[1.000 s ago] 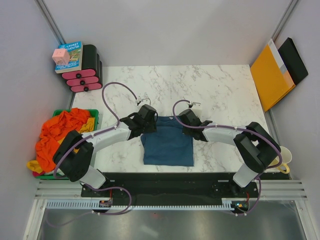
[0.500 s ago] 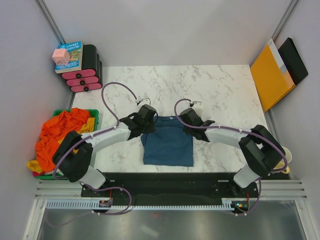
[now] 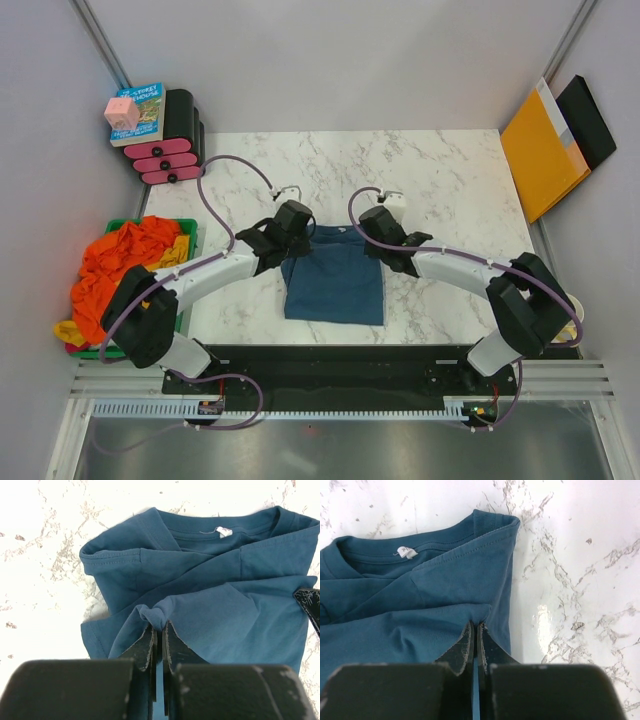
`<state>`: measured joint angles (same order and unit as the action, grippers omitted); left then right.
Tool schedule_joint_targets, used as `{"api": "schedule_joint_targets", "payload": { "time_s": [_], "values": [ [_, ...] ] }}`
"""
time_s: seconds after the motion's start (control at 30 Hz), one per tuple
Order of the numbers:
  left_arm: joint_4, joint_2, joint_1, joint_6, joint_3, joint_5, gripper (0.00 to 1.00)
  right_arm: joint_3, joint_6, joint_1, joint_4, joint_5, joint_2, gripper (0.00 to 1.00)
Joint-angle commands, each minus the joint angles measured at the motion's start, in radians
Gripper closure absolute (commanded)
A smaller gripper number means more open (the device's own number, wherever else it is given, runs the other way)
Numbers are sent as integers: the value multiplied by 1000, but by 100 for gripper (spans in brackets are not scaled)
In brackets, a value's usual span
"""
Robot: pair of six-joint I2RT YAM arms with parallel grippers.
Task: Fold and stack the t-shirts
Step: Smooth out wrinkles on the folded tshirt
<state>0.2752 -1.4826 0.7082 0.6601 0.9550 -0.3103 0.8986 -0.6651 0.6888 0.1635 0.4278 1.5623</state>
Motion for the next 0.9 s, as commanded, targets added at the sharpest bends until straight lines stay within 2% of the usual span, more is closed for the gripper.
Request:
{"api": "schedule_joint_targets", "payload": {
  "time_s": [0.0,0.47,0.7,0.87],
  "values": [
    [1,33,-4,-43,63,-43,98,77,21,-5,10,38,-31,100],
    [1,31,-4,-24,-7,-27,98,22,-4,-3,16,34,-10,99],
    [2,19,-4,-25,-4,-26,98,23,-8,-3,18,34,13,78],
    [1,21,-4,-25,-5,-29,98,11,-10,-3,18,46,16,73]
  ]
}}
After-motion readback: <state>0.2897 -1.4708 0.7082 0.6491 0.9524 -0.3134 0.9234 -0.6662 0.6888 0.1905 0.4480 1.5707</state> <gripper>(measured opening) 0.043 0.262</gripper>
